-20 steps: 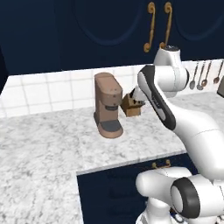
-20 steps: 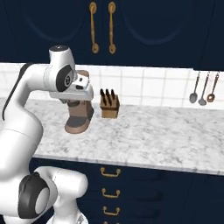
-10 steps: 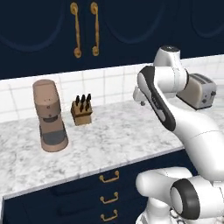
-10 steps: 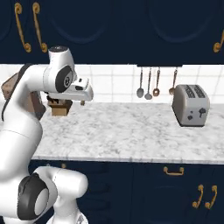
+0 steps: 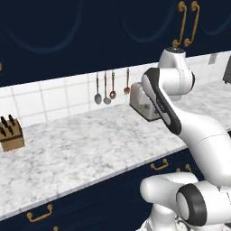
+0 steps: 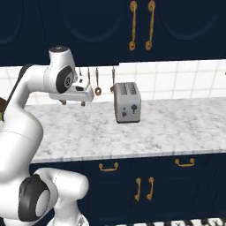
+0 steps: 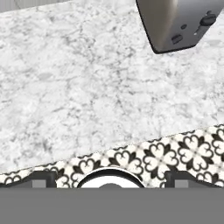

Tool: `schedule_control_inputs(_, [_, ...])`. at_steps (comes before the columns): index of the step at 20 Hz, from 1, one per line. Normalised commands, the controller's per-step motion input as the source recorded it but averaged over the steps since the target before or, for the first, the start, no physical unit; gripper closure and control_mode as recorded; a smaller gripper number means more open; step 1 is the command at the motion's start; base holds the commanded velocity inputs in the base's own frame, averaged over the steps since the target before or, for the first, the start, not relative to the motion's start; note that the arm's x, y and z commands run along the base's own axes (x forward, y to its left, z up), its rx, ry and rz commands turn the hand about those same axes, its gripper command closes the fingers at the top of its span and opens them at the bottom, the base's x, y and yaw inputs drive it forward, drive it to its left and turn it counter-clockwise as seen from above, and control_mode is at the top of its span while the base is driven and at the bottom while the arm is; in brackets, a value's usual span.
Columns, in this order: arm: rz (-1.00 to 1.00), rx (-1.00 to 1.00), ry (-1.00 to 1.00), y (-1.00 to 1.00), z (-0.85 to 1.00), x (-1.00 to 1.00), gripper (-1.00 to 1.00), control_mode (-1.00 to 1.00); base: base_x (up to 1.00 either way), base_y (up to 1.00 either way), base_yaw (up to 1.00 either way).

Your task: Navigate to the range hood.

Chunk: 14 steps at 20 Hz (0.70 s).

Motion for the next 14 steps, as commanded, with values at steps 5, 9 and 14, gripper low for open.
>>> schedule_control_inputs(5, [0.0, 0.0, 0.0, 0.0, 0.0, 0.0, -1.0, 1.0, 0.0, -1.0, -0.15])
schedule_control_inputs(9, [0.0, 0.0, 0.0, 0.0, 0.0, 0.0, -1.0, 1.0, 0.04, -1.0, -0.01])
schedule_control_inputs(14, [0.0, 0.0, 0.0, 0.0, 0.0, 0.0, -1.0, 1.0, 0.03, -1.0, 0.0])
